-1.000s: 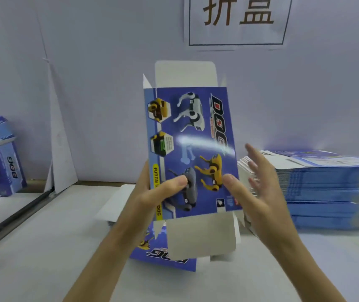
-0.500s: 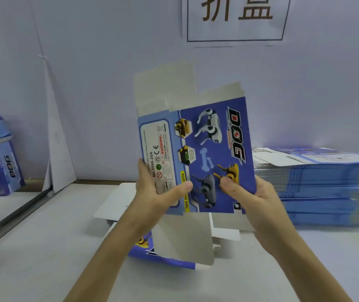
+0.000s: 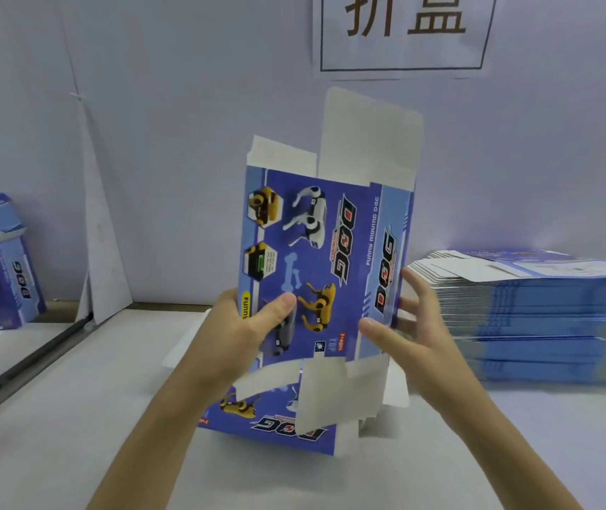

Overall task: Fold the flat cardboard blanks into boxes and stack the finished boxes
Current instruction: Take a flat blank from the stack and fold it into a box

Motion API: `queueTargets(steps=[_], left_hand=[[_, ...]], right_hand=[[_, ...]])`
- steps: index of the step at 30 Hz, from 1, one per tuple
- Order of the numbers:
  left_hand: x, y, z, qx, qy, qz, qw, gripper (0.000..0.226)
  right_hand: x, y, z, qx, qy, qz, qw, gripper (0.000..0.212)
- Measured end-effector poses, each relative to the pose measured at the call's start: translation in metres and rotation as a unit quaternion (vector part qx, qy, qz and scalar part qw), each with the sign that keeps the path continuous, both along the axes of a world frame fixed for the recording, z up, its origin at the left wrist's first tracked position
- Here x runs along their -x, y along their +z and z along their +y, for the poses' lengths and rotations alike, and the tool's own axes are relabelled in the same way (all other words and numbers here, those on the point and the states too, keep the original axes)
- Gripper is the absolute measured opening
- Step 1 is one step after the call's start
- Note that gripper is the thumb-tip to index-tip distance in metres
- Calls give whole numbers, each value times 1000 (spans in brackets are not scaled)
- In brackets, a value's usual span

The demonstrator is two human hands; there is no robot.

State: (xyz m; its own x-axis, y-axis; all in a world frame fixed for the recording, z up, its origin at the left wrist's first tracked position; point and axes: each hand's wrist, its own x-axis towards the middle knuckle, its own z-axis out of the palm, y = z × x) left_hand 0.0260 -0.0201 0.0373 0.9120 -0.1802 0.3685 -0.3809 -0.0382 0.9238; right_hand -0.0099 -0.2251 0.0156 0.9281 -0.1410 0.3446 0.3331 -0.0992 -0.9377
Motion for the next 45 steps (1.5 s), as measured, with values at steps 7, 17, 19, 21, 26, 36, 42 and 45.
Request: queueTargets(steps=[7, 17, 19, 21, 26, 36, 42, 45], left_hand=[[-5, -5, -8, 69, -5, 6, 998, 29], [-16, -12, -5, 52, 39, 20, 998, 49], [-17, -11, -6, 46, 47, 46, 997, 64], [-15, -14, -10, -27, 110, 40, 993, 90], [9, -8, -25, -23, -55, 1, 998, 107], [4, -7, -11, 88, -64, -22, 994, 40], [-3, -6, 4, 61, -105, -12, 993, 41], [-7, -8, 3, 120, -60, 33, 990, 41]], right_hand=[[0, 1, -20, -36, 46, 85, 995, 51], [1, -3, -19, -88, 44, 60, 993, 43], [2, -1, -16, -112, 65, 25, 991, 39], [3, 1, -10, -90, 11, -67, 994, 27], [7, -2, 14, 106, -91, -214, 967, 43], [14, -1, 20, 315, -162, -282, 892, 46], [17, 14, -9, 133, -45, -105, 985, 73], [17, 20, -24, 80, 57, -60, 993, 60]])
